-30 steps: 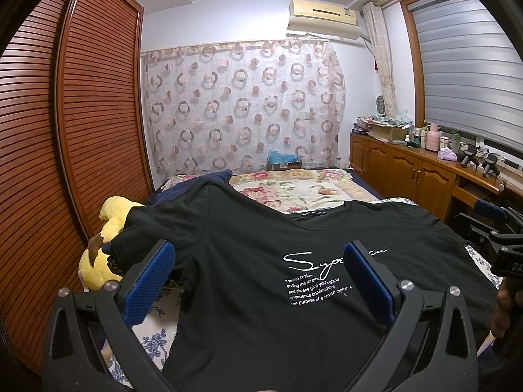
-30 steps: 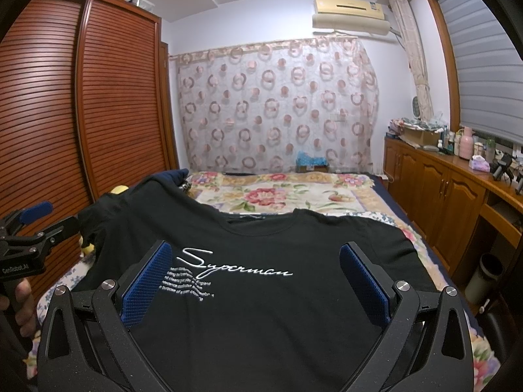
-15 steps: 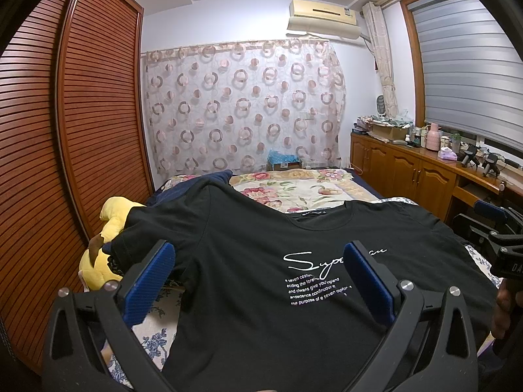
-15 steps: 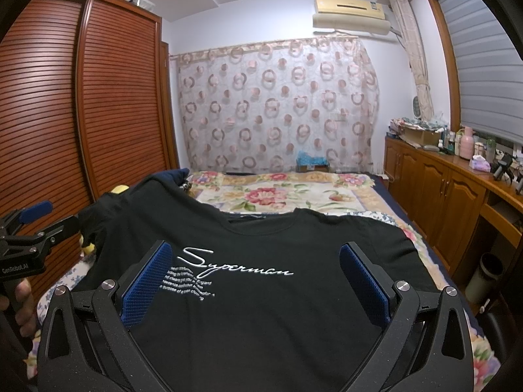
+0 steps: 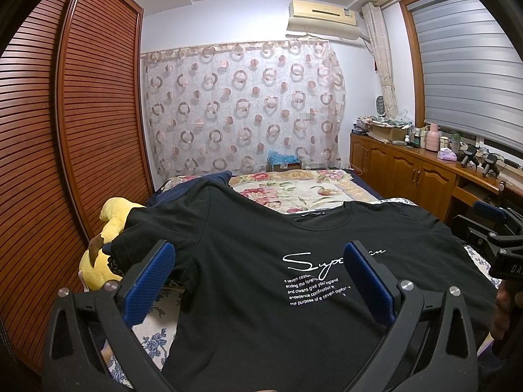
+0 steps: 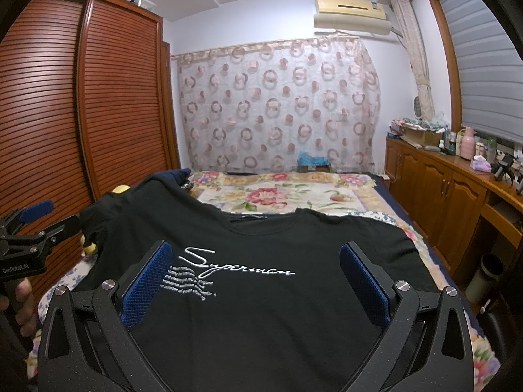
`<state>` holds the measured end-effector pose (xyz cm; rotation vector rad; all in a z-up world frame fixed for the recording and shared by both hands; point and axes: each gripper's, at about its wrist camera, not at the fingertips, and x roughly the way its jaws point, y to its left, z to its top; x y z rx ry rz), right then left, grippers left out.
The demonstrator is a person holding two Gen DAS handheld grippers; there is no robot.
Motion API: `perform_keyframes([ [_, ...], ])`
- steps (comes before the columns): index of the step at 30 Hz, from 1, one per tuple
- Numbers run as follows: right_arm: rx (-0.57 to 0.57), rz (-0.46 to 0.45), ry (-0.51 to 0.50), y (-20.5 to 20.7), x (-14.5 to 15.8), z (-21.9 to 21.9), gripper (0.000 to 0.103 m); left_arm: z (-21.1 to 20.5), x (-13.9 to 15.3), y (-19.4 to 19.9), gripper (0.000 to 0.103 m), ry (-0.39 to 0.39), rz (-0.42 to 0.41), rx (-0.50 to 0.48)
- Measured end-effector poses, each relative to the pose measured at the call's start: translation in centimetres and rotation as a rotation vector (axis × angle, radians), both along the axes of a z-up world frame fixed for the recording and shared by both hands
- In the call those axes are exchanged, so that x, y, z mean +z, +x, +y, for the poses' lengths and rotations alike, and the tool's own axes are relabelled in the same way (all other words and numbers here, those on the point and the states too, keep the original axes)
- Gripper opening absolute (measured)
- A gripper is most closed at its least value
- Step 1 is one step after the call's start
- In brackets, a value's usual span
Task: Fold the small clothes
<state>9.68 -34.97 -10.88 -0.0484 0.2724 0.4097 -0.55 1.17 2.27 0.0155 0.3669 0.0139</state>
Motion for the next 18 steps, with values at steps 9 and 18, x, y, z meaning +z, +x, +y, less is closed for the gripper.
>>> perform_keyframes([
  [9, 0.0, 0.0, 0.0, 0.0, 0.0, 0.0, 0.103, 0.1, 0.1, 0.1, 0.103, 0.001, 0.0, 0.0],
  [18, 0.019, 0.036, -0.019, 0.6, -0.7, 0.1, 0.103, 1.2, 0.7, 0.4, 0.103, -0.004, 0.029, 0.011],
])
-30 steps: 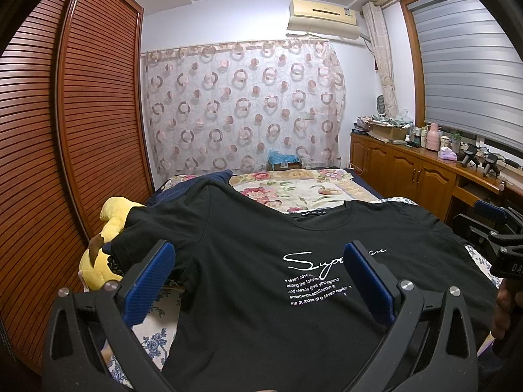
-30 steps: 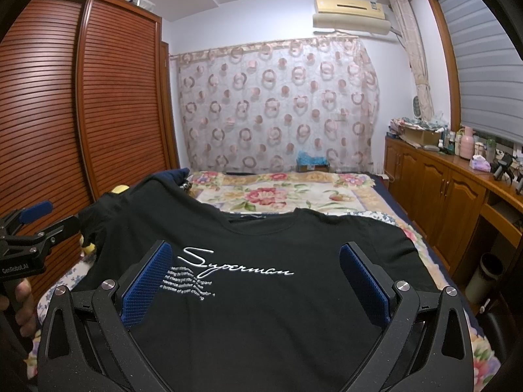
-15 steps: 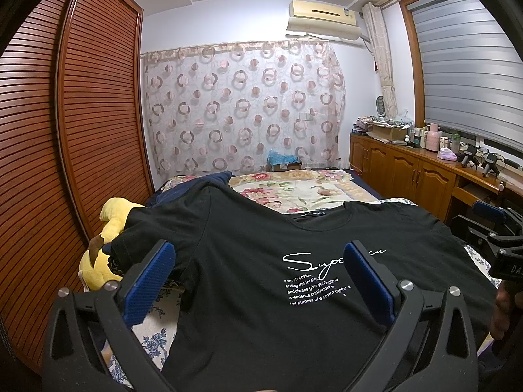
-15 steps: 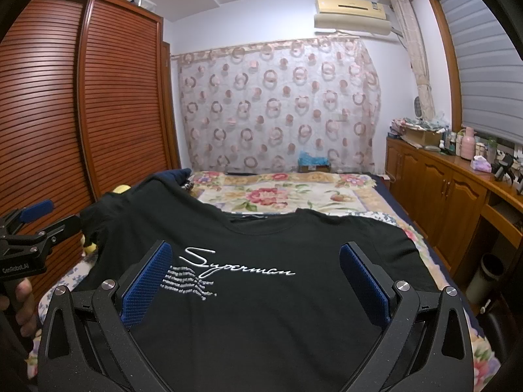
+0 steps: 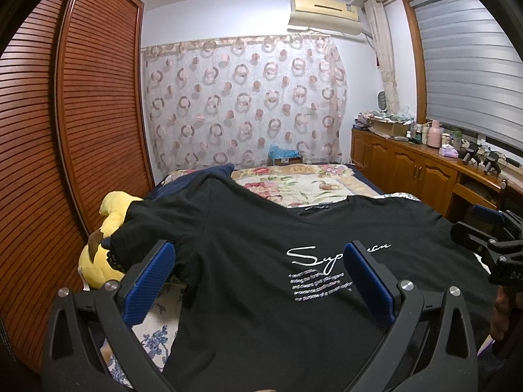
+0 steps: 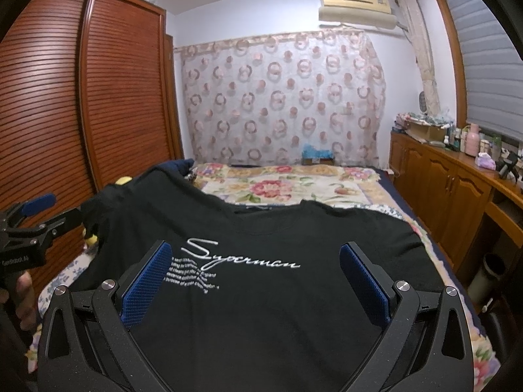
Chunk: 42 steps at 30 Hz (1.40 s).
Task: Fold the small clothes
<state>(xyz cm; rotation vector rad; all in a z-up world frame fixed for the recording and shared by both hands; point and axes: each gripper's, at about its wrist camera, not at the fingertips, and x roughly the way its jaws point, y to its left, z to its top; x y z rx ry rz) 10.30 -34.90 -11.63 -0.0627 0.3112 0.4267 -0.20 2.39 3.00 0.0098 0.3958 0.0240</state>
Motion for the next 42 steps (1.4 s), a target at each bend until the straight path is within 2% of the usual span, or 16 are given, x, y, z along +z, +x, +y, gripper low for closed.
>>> perform_keyframes([
  [4, 0.014, 0.026, -0.016, 0.5, -1.0, 0.8, 0.103, 1.0, -0.3, 0.3, 0.103, 0.005, 0.023, 0.017],
  [15, 0.069, 0.067, -0.041, 1.4, -2.5, 2.3, 0.103, 3.2, -3.7, 1.7, 0.103, 0.02, 0.074, 0.055],
  [21, 0.107, 0.09, -0.053, 1.8, -3.1, 3.1, 0.103, 5.1, -4.7, 2.1, 0.103, 0.021, 0.103, 0.043],
  [26, 0.142, 0.105, -0.066, 2.5, -3.5, 4.0, 0.103, 7.6, -5.2, 2.7, 0.103, -0.028, 0.146, 0.002],
  [34, 0.189, 0.115, -0.111, 3.7, -3.8, 6.5, 0.103, 10.9, -5.5, 3.7, 0.103, 0.035, 0.164, 0.044],
  [38, 0.21, 0.127, -0.123, 3.9, -4.3, 7.4, 0.103, 13.2, -5.4, 4.9, 0.103, -0.019, 0.172, 0.018],
  [42, 0.225, 0.139, -0.139, 4.0, -4.8, 8.0, 0.103, 15.0, -5.5, 6.4, 0.094, -0.059, 0.188, -0.002],
])
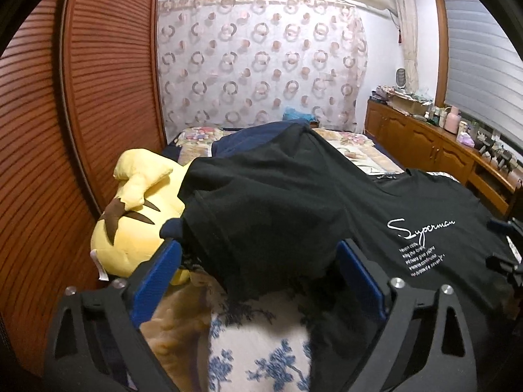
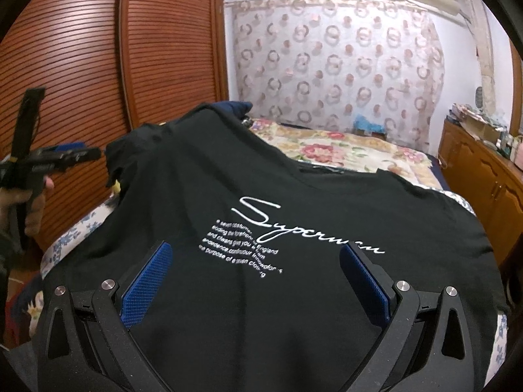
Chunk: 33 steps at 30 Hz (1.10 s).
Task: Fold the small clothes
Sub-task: 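Grasp the black T-shirt's sleeve edge with the left gripper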
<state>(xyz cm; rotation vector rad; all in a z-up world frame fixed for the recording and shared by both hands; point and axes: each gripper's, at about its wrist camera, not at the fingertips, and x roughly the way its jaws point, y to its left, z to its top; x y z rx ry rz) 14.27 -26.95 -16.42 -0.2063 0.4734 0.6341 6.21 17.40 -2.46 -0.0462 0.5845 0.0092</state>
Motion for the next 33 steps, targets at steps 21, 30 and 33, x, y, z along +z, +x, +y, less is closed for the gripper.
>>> perform_keyframes([
  [21, 0.0, 0.035, 0.0, 0.2, -1.0, -0.1, 0.103, 4.0, -1.5, 4.7, 0.005, -0.021, 0.064, -0.017],
  [30, -0.01, 0.038, 0.013, 0.4, -1.1, -0.5, 0.103, 1.7, 3.5, 3.0, 0.002, 0.015, -0.053, -0.041],
  [33, -0.015, 0.037, 0.019, 0.5, -1.0, -0.7, 0.103, 0.4, 5.3, 3.1, 0.002, 0.019, -0.078, -0.073],
])
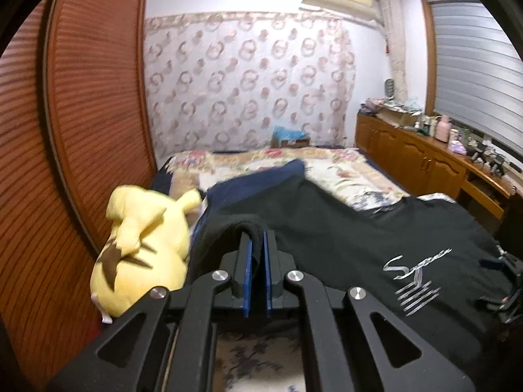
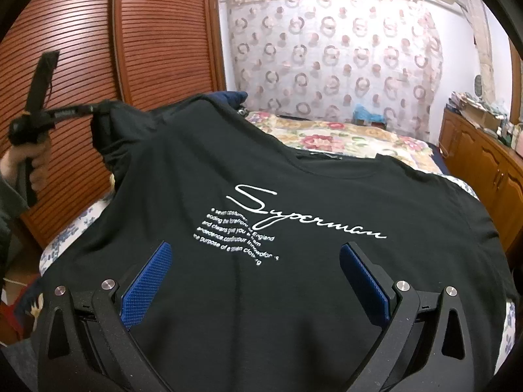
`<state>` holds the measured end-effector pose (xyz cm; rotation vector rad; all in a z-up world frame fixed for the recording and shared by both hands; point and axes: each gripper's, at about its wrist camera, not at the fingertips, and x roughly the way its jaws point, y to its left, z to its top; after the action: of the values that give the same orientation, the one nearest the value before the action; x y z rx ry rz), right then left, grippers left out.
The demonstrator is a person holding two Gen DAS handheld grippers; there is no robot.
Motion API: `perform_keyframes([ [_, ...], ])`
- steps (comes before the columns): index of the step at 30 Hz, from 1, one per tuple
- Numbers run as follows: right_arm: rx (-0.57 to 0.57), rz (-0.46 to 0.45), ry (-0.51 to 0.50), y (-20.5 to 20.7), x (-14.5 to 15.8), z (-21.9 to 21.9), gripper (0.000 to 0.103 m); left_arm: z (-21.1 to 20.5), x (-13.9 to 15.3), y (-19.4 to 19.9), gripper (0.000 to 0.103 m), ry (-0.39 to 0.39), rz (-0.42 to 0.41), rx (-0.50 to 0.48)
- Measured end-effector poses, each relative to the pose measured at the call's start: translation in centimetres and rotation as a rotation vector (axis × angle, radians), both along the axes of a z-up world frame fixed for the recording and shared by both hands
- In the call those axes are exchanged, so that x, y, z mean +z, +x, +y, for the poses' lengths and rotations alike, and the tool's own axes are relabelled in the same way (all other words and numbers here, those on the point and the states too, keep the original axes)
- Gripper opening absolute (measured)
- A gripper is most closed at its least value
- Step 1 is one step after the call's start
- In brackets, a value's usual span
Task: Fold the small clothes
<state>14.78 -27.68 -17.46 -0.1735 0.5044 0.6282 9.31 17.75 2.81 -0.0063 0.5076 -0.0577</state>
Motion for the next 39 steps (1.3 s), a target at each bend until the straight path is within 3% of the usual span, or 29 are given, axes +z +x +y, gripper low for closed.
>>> perform_keyframes([
  [5, -0.013, 0.002, 0.013, 0.2, 0.1, -0.6, 0.103, -3.6, 2.3, 1.4, 0.002, 0.017, -0.024, -0.078],
  [11, -0.027, 0.001, 0.021, 0.3, 0.3, -1.2, 0.103, -7.7, 2.6, 2.9, 0.003, 0.035, -0.004, -0.154],
  [14, -0.031, 0.004, 0.026, 0.3, 0.3, -1.5, 0.103, -9.0, 2.2, 3.1, 0.007, 0.031, 0.022, -0.186],
  [15, -0.032, 0.005, 0.027, 0.3, 0.3, -1.5, 0.103, -9.3, 2.0, 3.1, 0.013, 0.029, 0.029, -0.196],
  [16, -0.032, 0.006, 0.026, 0.3, 0.2, -1.5, 0.103, -9.4, 1.9, 3.0, 0.021, 0.029, 0.035, -0.203],
  [20, -0.035, 0.011, 0.024, 0.4, 0.1, -1.6, 0.103, -9.4, 1.6, 1.8, 0.028, 0.022, 0.04, -0.214],
  [22, -0.033, 0.012, 0.02, 0.4, 0.1, -1.5, 0.103, -9.4, 1.6, 1.4, 0.039, 0.014, 0.034, -0.208],
  [24, -0.033, 0.008, 0.013, 0.6, 0.2, -1.4, 0.103, -9.2, 1.5, 0.9, 0.042, 0.006, 0.028, -0.199],
  [26, -0.024, -0.003, 0.002, 0.8, 0.6, -1.2, 0.103, -8.6, 1.4, 0.4, 0.055, -0.001, 0.024, -0.192],
  [33, 0.034, -0.023, -0.004, 2.8, 2.3, 0.1, 0.101, -6.4, -0.1, -1.8, 0.059, -0.034, 0.019, -0.161],
  [39, 0.131, 0.024, -0.001, 5.2, 2.9, 2.7, 0.084, -6.2, -1.7, -2.7, 0.061, -0.037, 0.031, -0.144],
])
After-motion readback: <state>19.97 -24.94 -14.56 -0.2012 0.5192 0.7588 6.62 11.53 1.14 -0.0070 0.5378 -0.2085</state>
